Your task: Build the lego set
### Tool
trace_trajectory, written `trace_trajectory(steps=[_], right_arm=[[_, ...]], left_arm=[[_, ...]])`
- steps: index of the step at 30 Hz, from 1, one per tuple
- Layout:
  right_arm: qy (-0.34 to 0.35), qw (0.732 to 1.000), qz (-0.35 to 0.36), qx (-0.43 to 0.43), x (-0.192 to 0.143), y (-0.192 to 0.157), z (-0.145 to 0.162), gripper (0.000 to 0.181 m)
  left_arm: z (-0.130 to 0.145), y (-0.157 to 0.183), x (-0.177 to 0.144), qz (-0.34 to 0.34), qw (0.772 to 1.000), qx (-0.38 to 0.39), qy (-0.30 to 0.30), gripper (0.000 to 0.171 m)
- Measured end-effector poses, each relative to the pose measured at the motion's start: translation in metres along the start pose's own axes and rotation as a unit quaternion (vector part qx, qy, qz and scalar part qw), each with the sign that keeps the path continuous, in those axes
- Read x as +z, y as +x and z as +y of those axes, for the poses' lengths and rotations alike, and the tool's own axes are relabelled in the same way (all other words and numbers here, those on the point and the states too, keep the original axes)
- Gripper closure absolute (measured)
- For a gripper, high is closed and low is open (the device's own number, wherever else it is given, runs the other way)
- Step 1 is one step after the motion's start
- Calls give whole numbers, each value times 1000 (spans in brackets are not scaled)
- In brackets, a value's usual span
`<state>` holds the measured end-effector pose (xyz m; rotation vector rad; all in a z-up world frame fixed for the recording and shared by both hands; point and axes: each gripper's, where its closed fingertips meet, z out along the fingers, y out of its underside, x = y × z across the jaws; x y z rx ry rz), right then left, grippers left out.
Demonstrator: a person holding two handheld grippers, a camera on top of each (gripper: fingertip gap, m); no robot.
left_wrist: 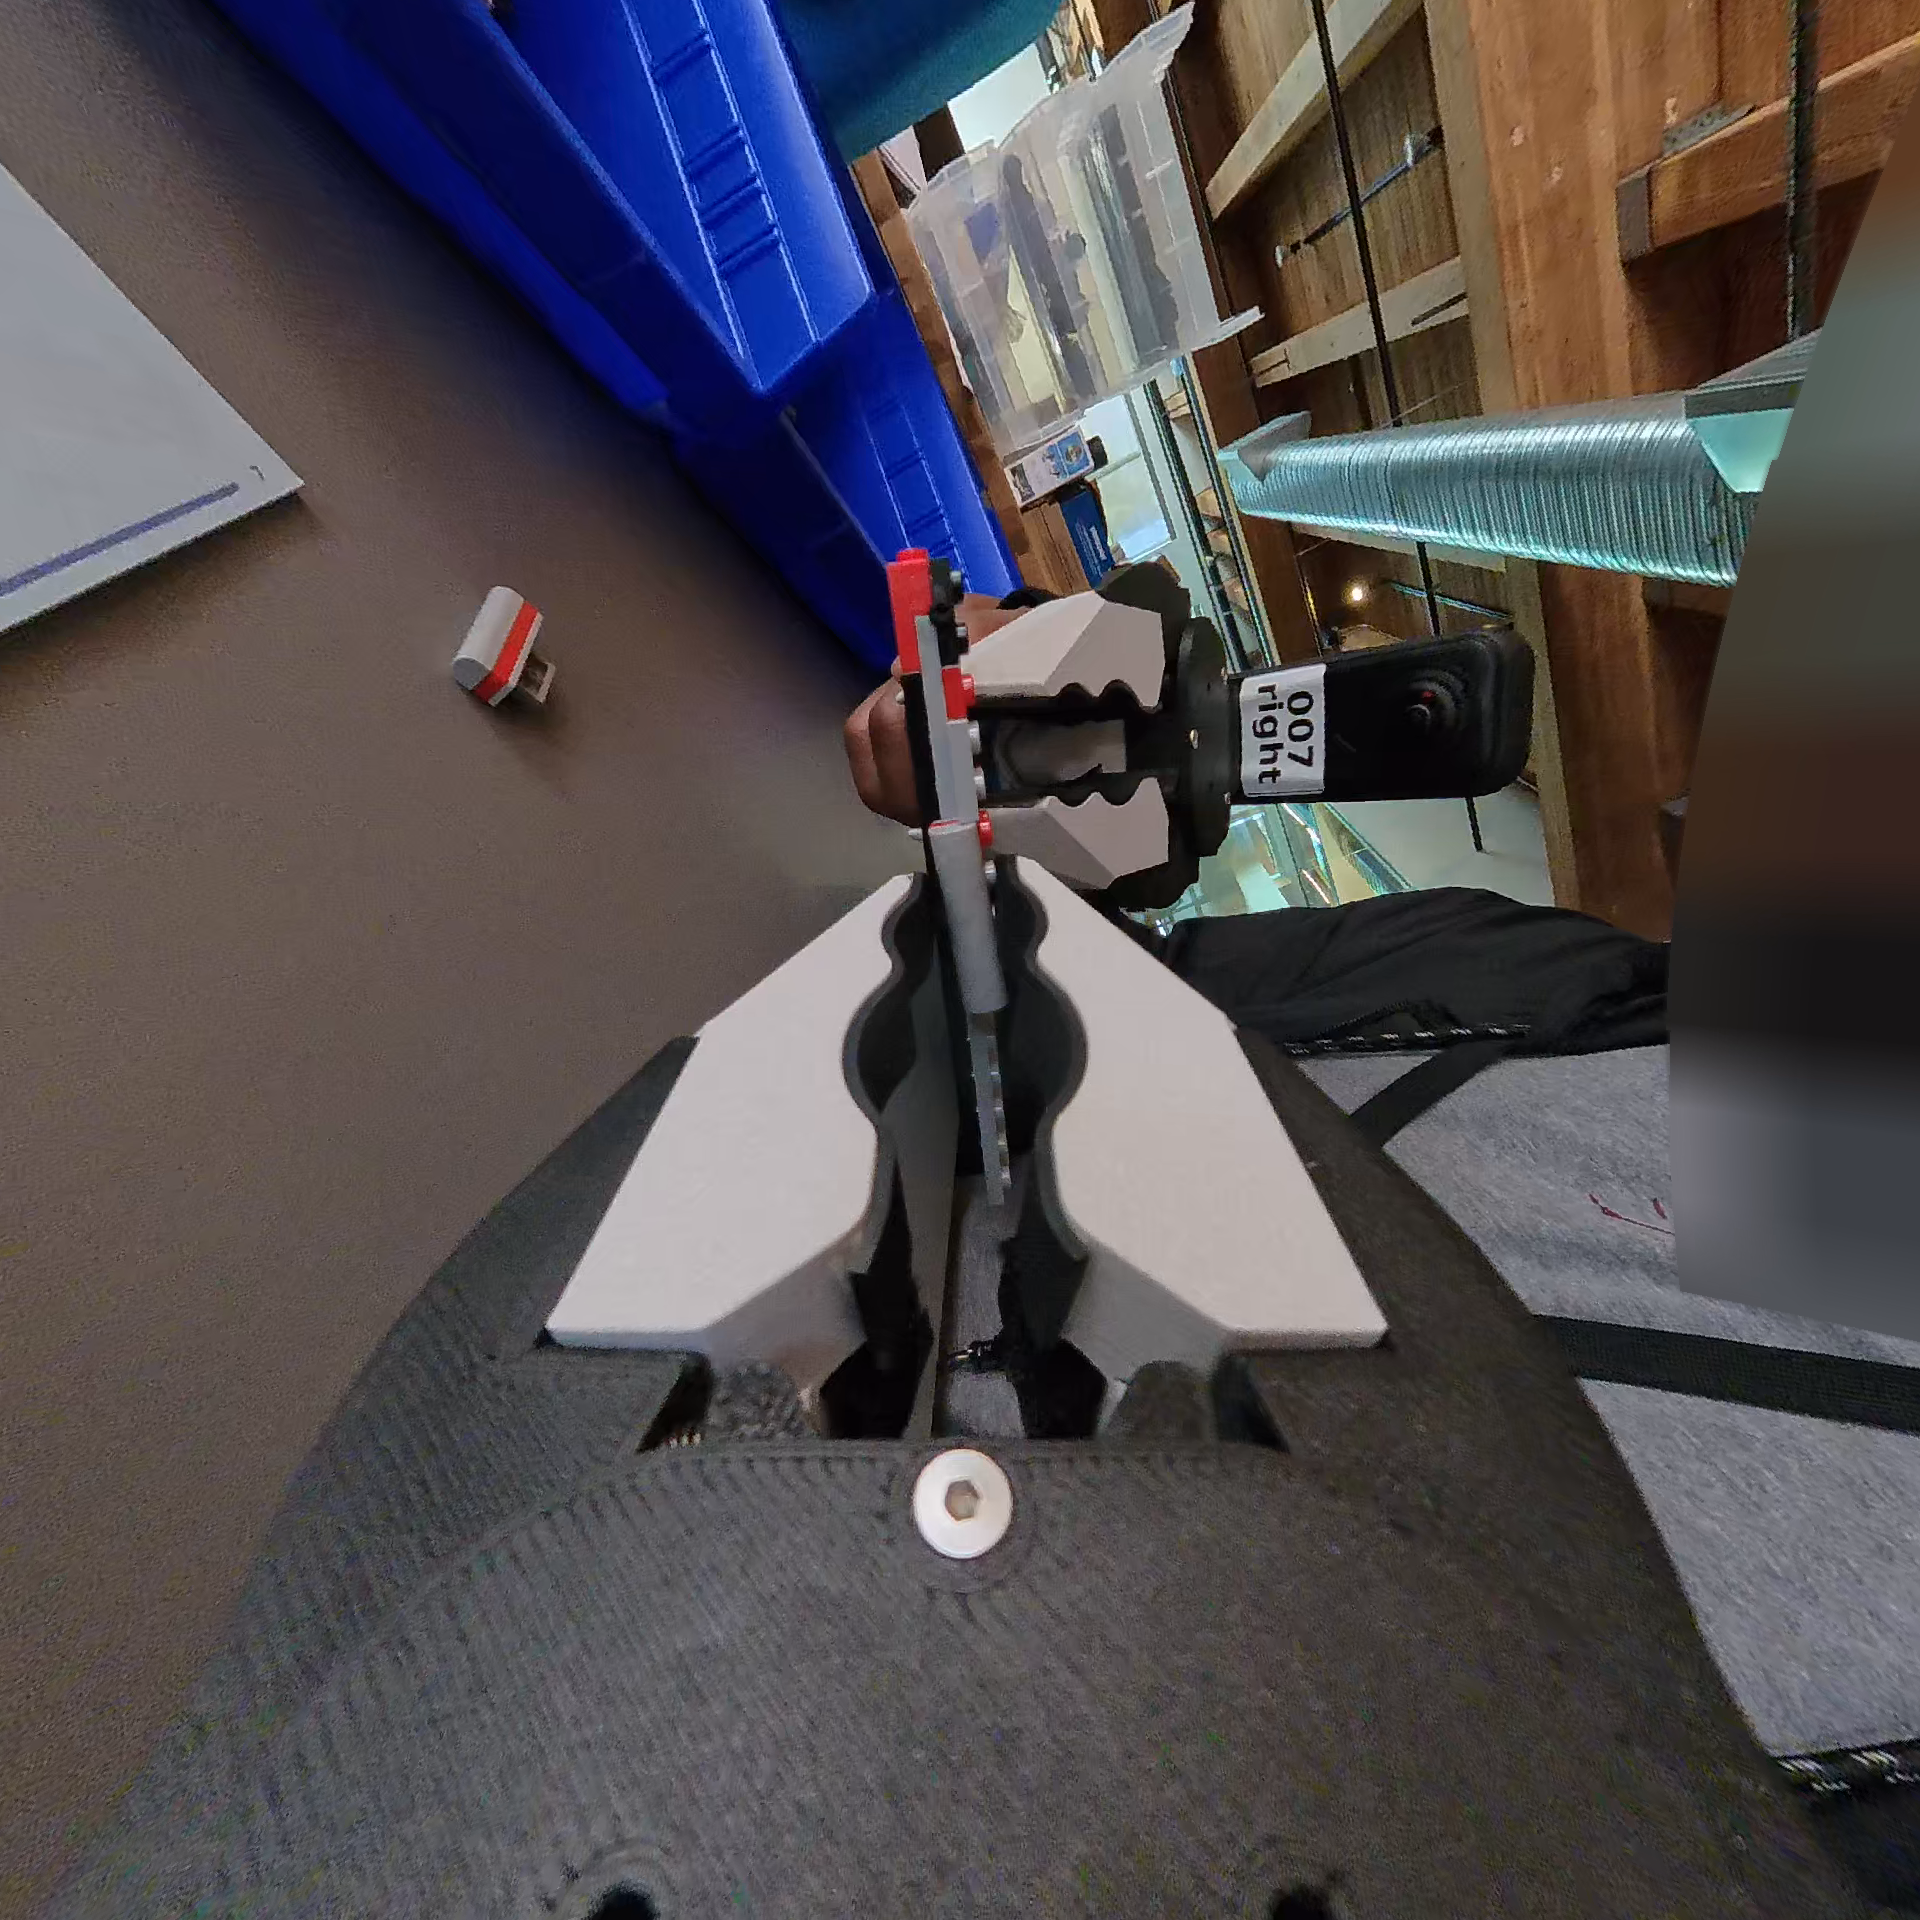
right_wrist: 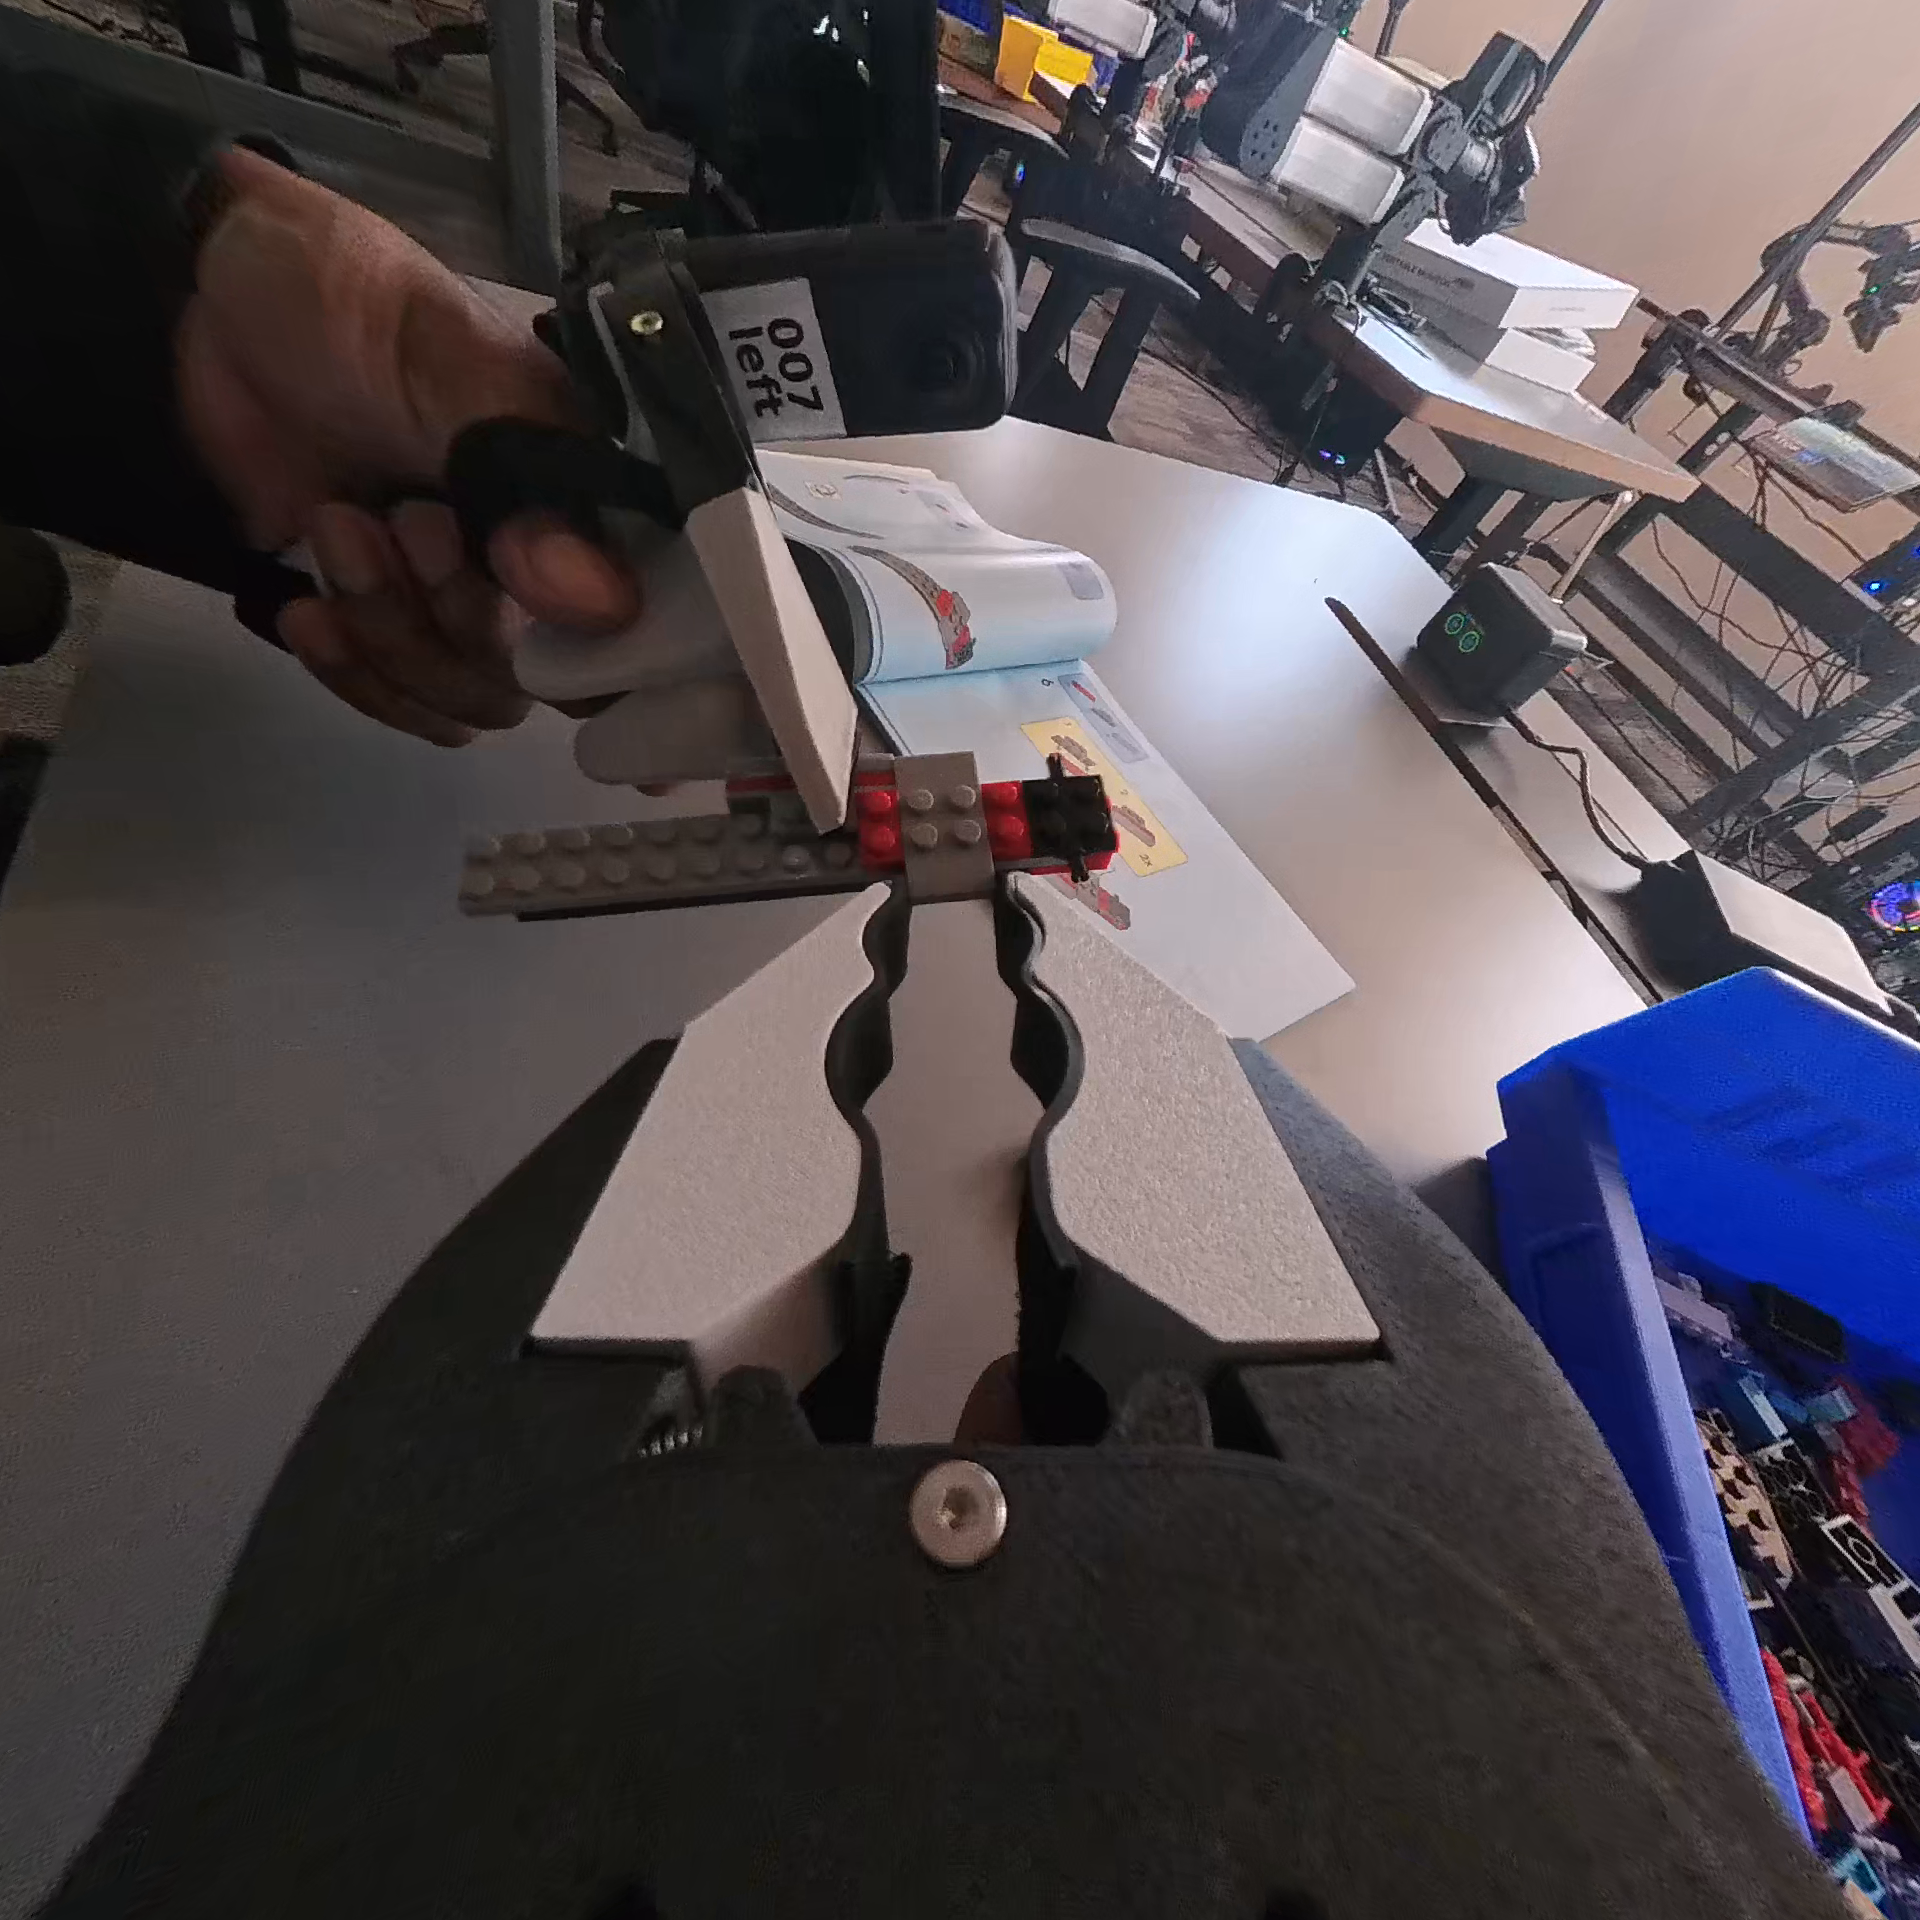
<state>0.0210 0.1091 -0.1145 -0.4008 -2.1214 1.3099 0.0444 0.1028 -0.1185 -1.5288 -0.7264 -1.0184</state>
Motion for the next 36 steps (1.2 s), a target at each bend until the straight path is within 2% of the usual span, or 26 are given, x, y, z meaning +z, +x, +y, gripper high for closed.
trace_trajectory(steps=[7,9,13,18,21,28,30,36], right_arm=[[-2,1000,-4,22,1,2,1,162],[9,999,-9,52,1,4,-1,159],[31,989,-32,142,-5,9,-4,147],[72,947,-120,289,-6,-6,-15,146],[69,926,-153,337,-1,-15,-17,147],[78,889,-186,410,7,-19,-21,171],[85,877,-189,433,7,-16,-21,171],[97,844,-224,478,4,-16,-26,171]], left_arm=[[-2,-2,0,-17,999,28,6,160],[-4,2,0,-3,999,42,13,161],[-16,10,-5,27,996,48,68,160],[-28,17,-8,50,985,76,145,161],[-32,20,-8,56,979,89,174,160],[-27,20,-4,45,979,103,173,156],[-23,21,-3,47,981,105,156,148],[-18,24,-6,60,983,119,127,155]])
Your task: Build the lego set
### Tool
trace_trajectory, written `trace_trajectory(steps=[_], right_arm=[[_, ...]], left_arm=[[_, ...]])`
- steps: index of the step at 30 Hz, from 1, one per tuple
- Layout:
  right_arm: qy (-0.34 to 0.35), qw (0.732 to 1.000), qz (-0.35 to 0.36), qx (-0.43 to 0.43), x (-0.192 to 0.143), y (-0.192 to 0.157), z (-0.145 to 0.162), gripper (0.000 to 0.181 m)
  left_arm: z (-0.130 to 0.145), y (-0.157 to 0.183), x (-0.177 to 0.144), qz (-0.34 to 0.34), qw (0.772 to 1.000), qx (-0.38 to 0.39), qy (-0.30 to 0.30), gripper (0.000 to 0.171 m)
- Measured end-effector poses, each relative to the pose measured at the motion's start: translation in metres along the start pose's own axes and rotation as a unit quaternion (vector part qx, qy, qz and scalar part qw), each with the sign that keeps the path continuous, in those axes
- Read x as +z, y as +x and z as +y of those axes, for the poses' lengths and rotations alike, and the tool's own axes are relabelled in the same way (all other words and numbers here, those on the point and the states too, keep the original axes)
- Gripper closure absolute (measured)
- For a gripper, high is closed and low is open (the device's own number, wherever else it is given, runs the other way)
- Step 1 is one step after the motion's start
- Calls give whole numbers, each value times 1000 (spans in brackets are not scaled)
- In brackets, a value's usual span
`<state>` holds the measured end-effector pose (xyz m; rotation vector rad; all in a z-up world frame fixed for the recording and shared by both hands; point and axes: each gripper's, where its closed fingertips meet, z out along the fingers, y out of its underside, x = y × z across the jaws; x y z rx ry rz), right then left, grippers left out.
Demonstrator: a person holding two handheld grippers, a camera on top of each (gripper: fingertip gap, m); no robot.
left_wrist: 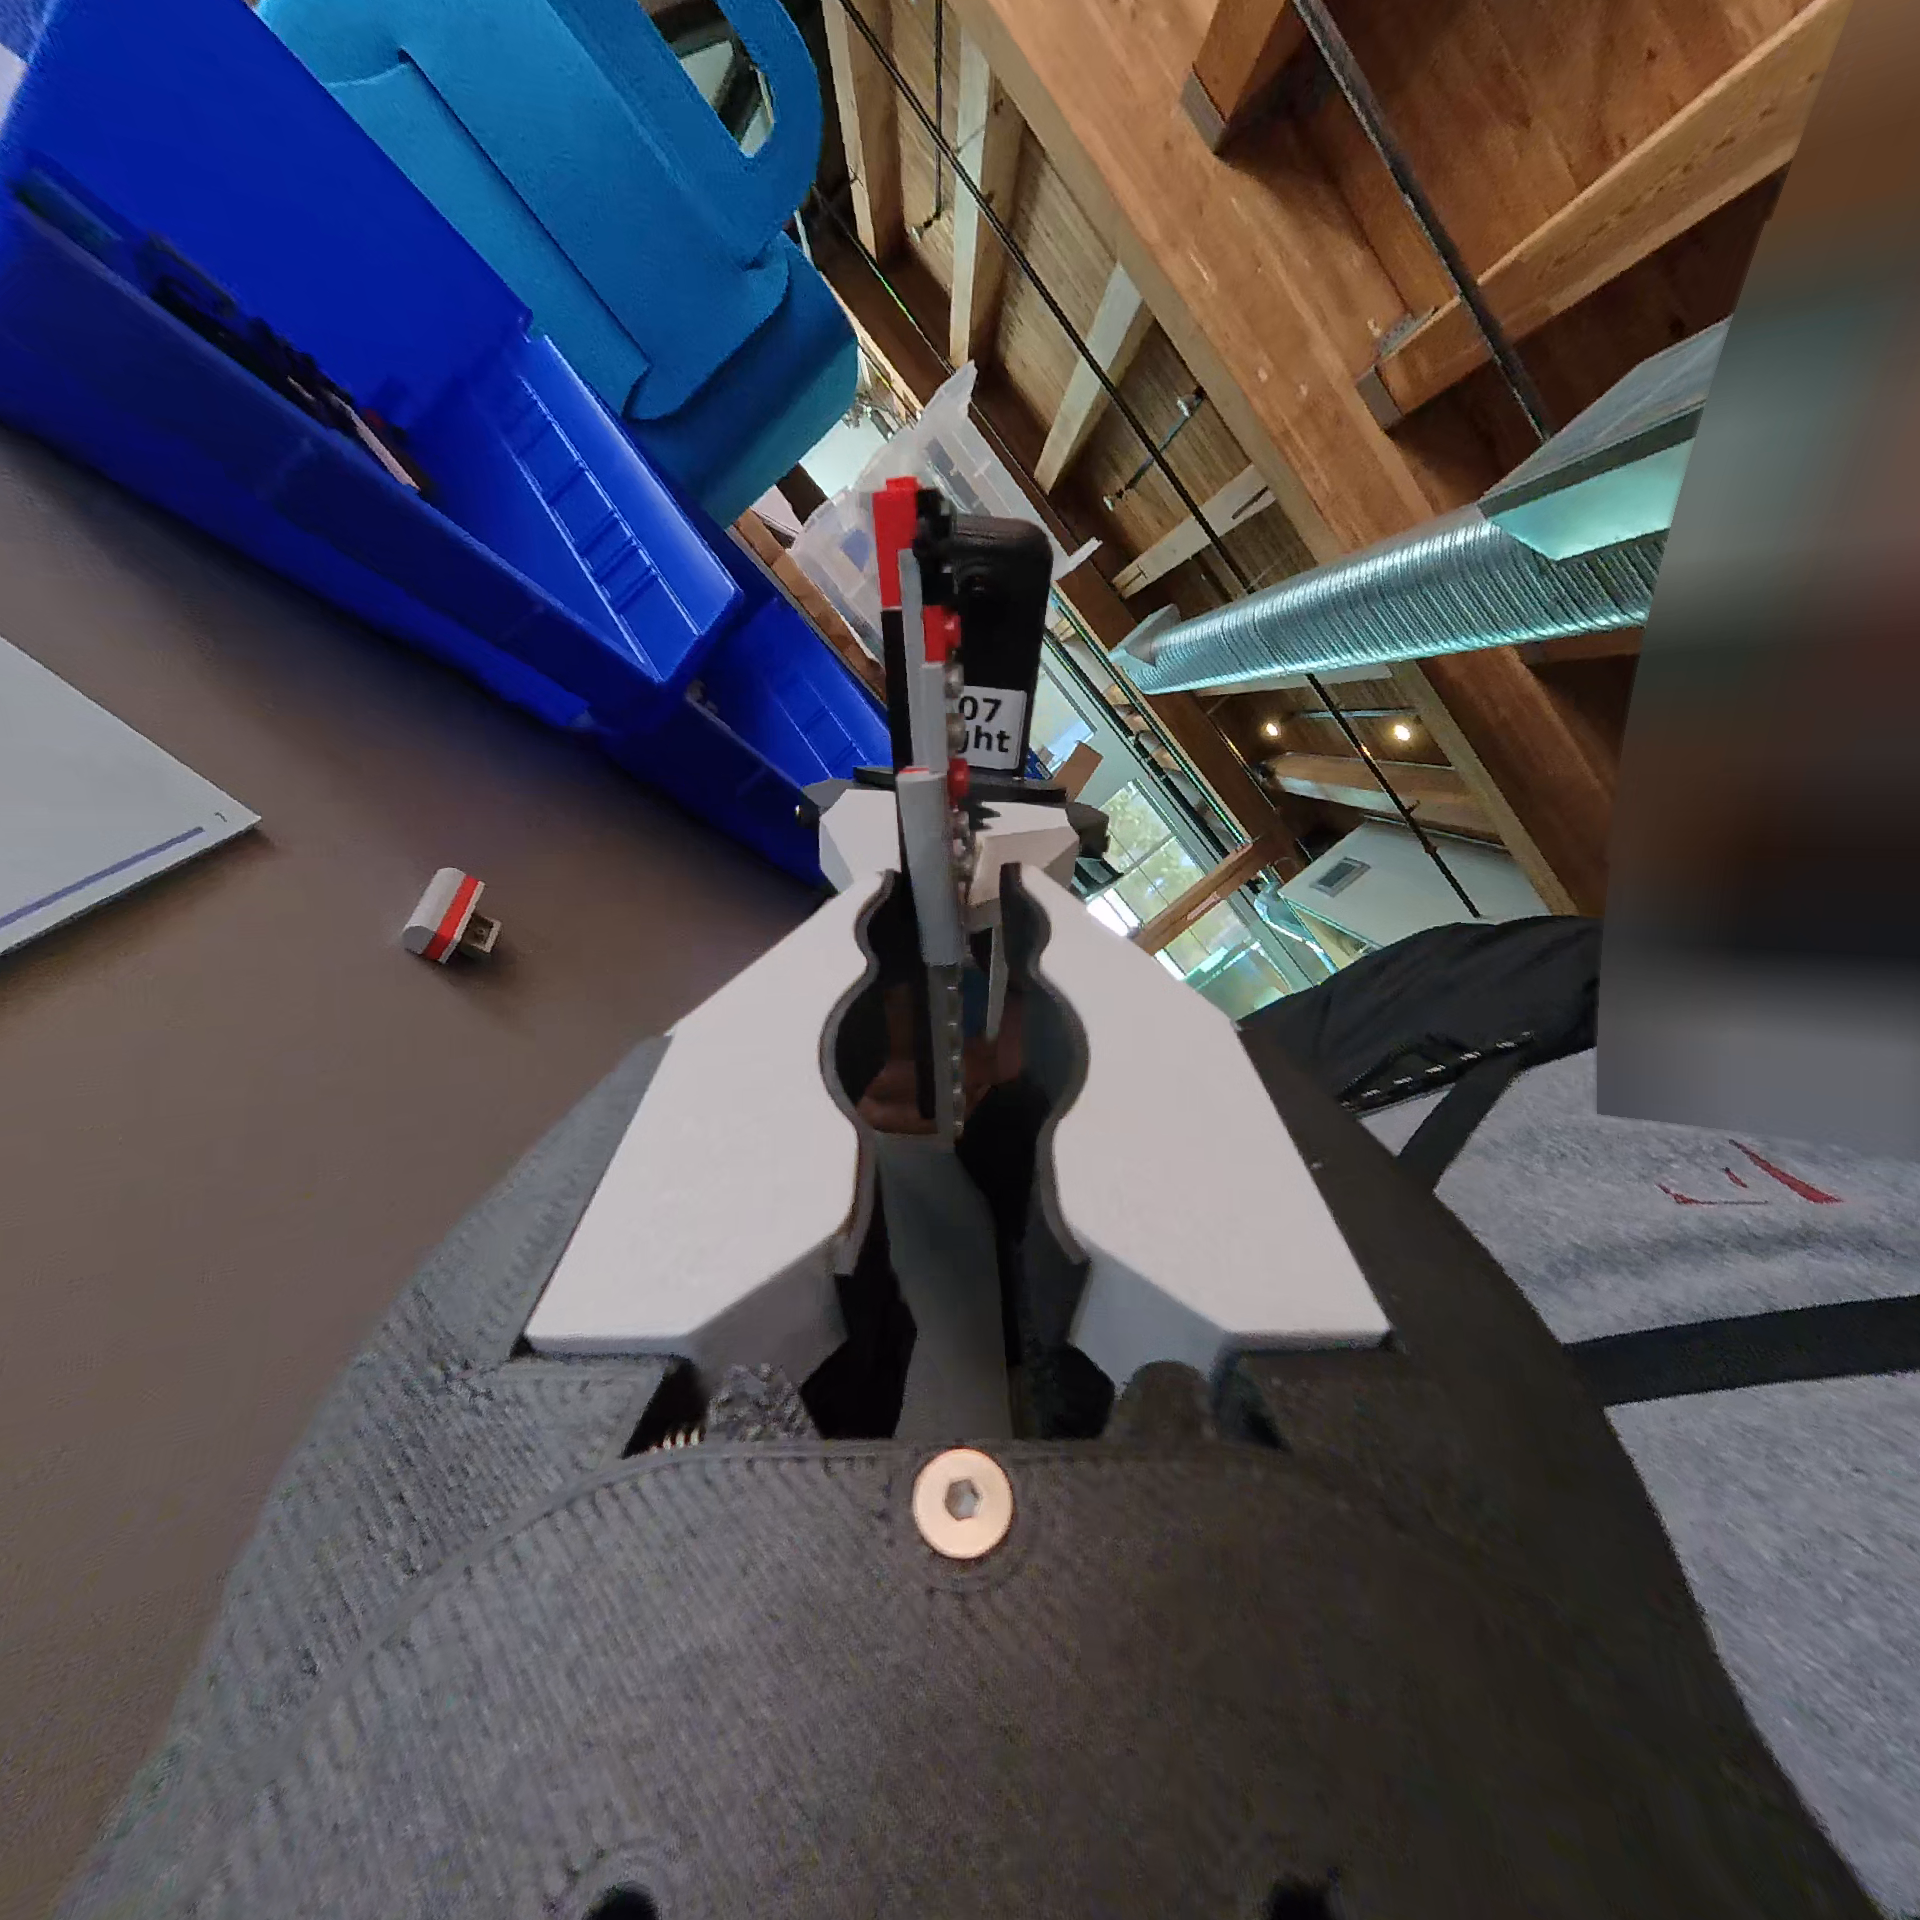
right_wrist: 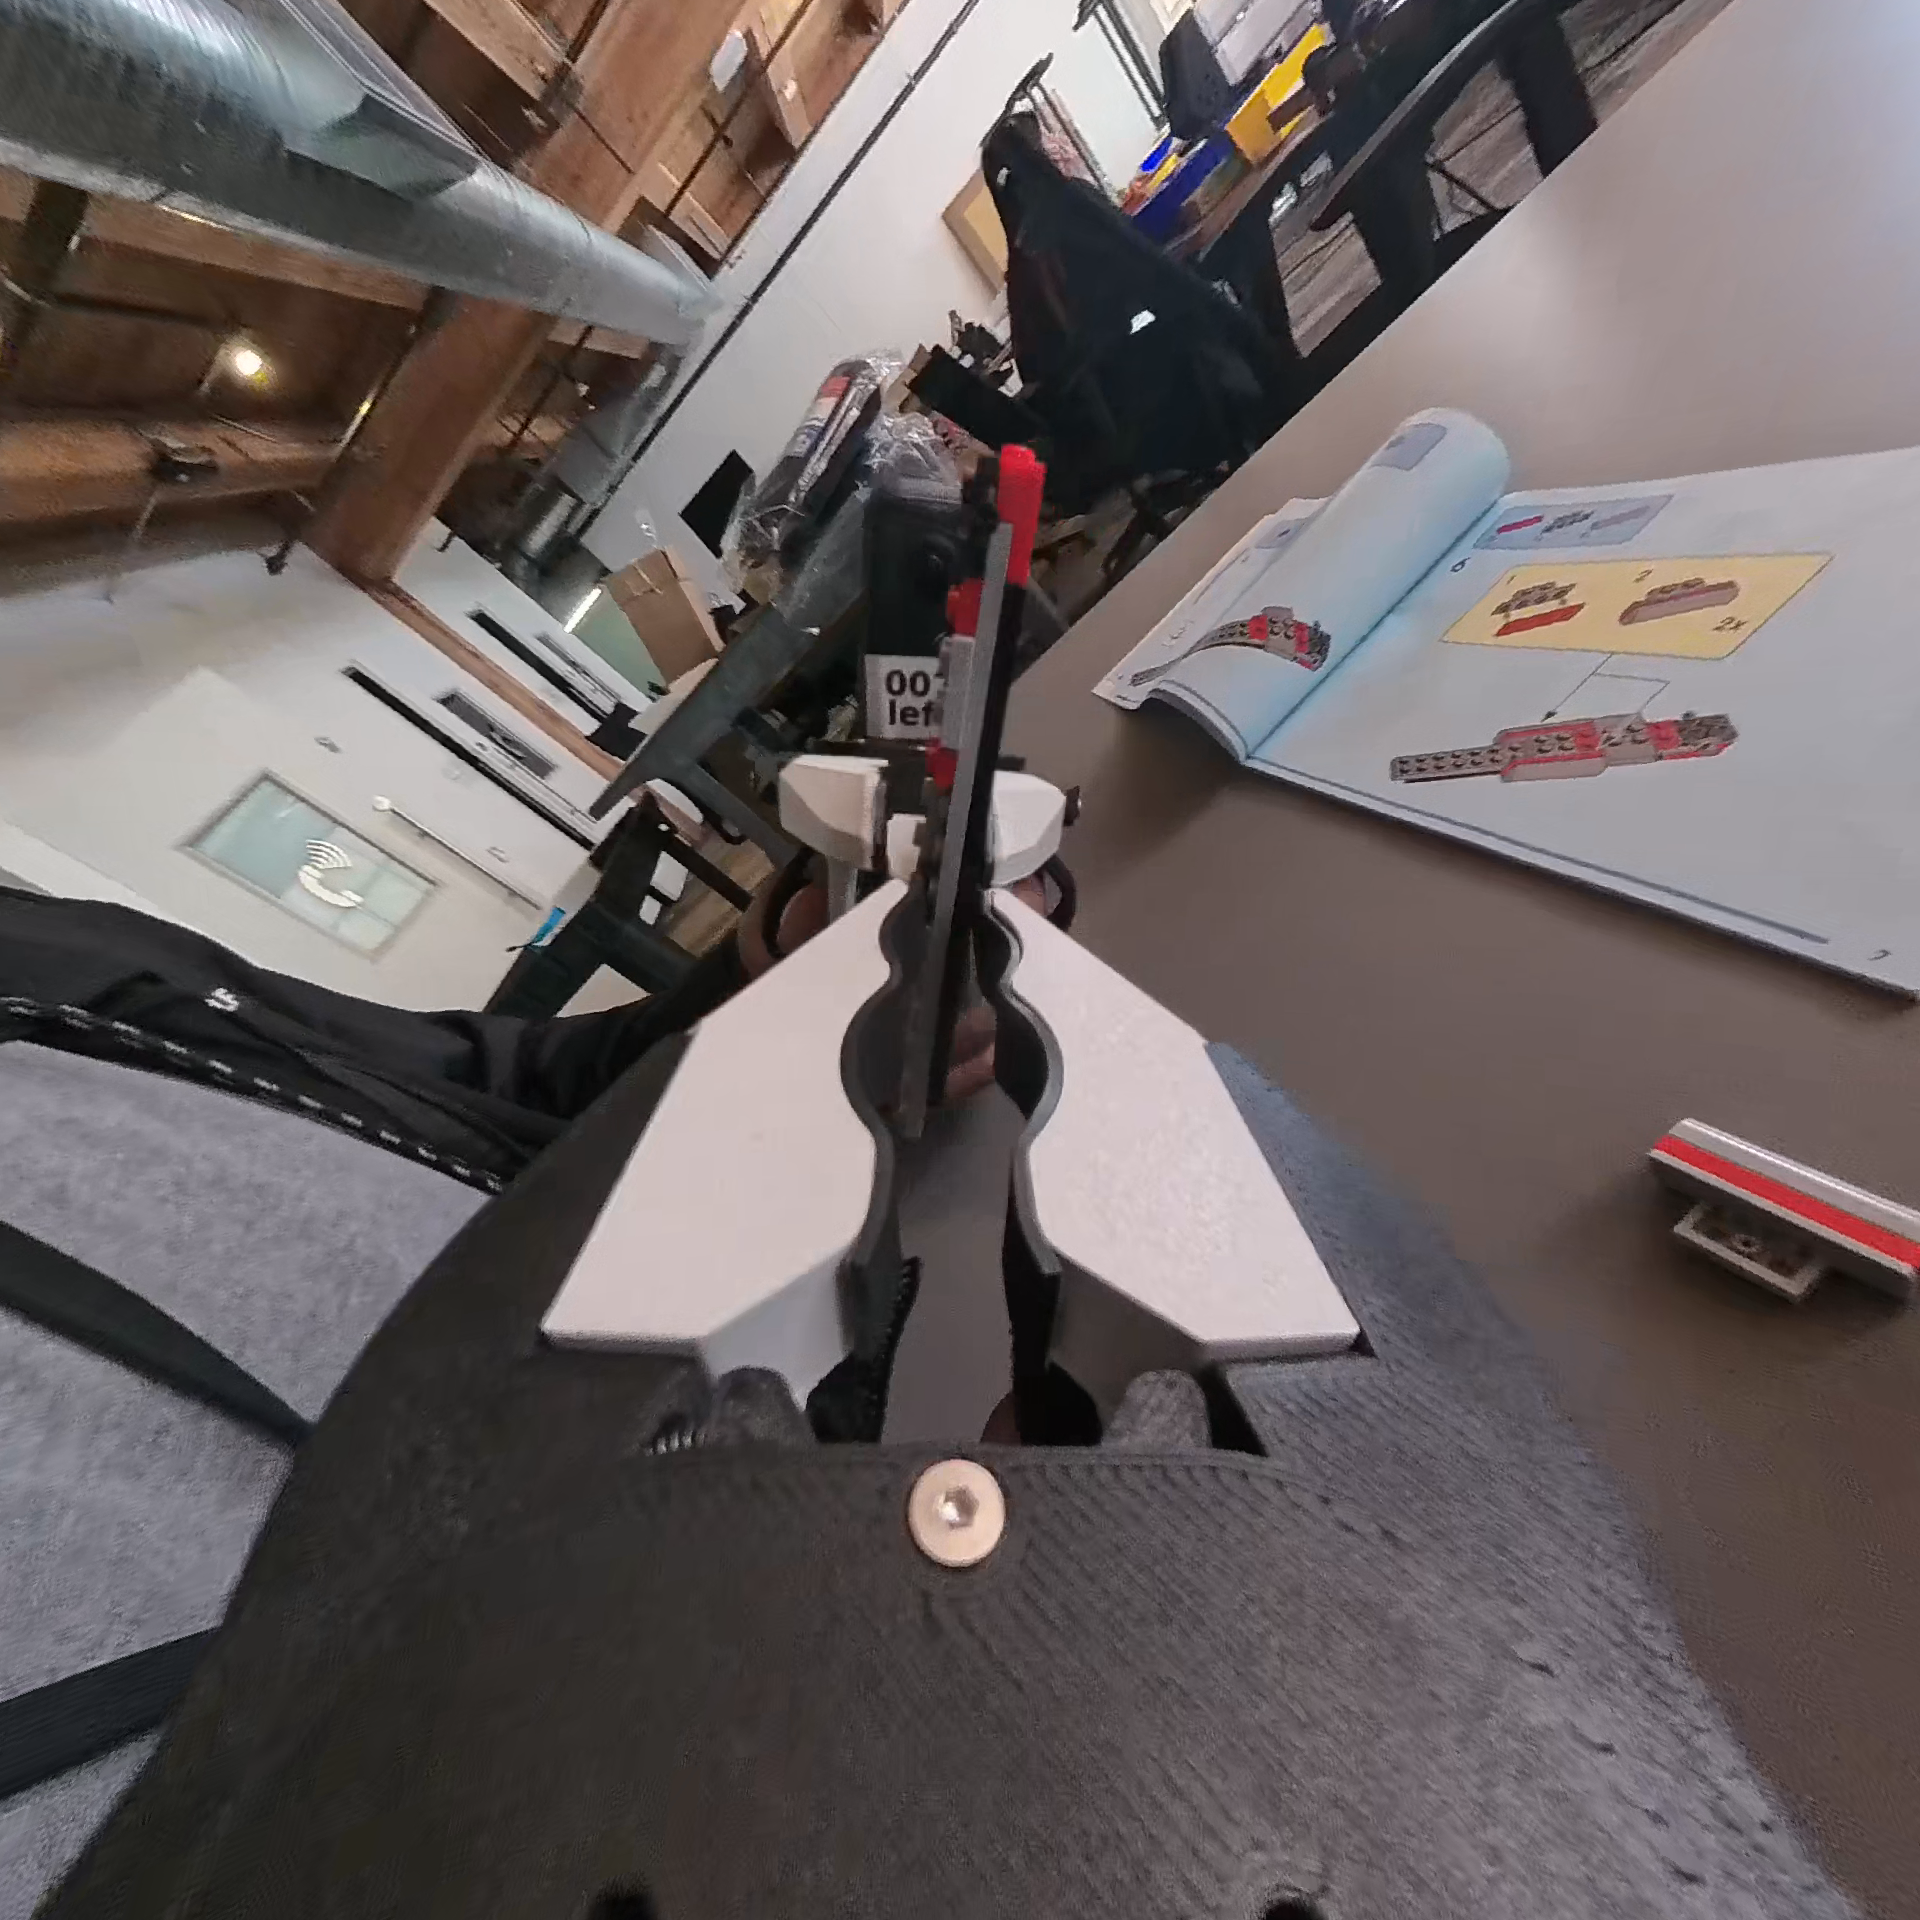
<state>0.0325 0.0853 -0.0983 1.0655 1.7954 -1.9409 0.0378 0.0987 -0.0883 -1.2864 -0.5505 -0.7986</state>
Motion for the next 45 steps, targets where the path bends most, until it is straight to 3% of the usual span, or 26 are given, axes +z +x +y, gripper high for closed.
trace_trajectory(steps=[8,24,45], right_arm=[[-8,1000,-19,12,1,-8,-3,172],[-35,999,0,-17,3,-3,3,170],[-59,997,-5,-39,6,-7,8,170]], left_arm=[[-4,6,-2,27,1000,0,-4,160],[2,-3,-5,-3,999,-49,-21,161],[2,1,-7,6,999,-36,-20,160]])
